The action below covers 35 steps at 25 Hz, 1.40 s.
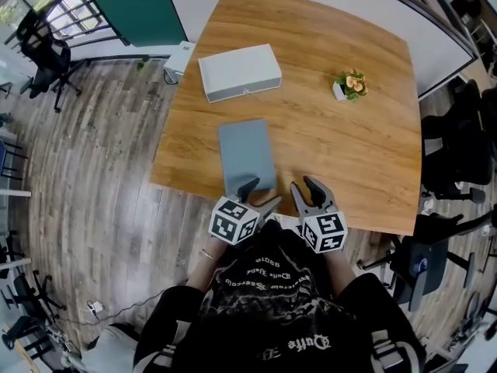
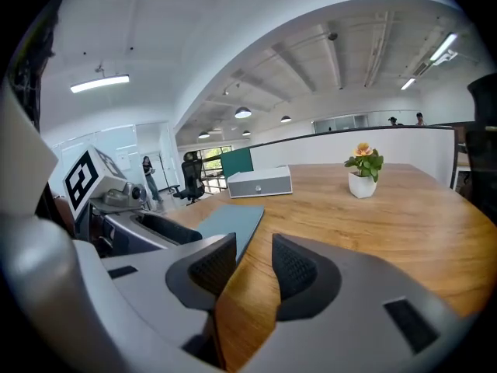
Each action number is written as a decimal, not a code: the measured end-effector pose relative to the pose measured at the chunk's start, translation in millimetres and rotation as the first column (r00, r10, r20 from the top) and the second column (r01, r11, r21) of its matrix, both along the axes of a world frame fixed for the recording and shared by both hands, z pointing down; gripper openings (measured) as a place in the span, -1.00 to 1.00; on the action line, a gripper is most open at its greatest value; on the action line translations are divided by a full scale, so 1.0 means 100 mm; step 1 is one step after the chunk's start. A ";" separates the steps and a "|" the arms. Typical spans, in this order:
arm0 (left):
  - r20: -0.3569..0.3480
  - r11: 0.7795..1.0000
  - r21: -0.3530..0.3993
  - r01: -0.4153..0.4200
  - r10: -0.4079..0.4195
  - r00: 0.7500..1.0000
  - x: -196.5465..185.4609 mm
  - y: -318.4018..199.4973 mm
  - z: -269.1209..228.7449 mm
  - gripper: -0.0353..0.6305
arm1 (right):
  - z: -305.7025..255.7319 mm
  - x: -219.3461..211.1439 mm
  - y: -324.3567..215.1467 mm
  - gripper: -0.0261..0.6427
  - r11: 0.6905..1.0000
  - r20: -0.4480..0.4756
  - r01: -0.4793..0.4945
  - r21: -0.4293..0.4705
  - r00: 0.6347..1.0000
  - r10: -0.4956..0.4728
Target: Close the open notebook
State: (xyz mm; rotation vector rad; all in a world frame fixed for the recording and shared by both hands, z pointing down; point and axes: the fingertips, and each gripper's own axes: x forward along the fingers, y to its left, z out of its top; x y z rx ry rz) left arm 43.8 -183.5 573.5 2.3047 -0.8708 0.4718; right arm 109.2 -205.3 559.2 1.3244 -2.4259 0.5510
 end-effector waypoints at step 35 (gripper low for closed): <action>-0.007 0.782 0.391 0.485 -0.524 0.852 -2.19 0.02 -0.92 0.10 | -0.61 -1.01 -0.06 -0.45 0.972 -0.043 0.071 0.223 0.997 -0.063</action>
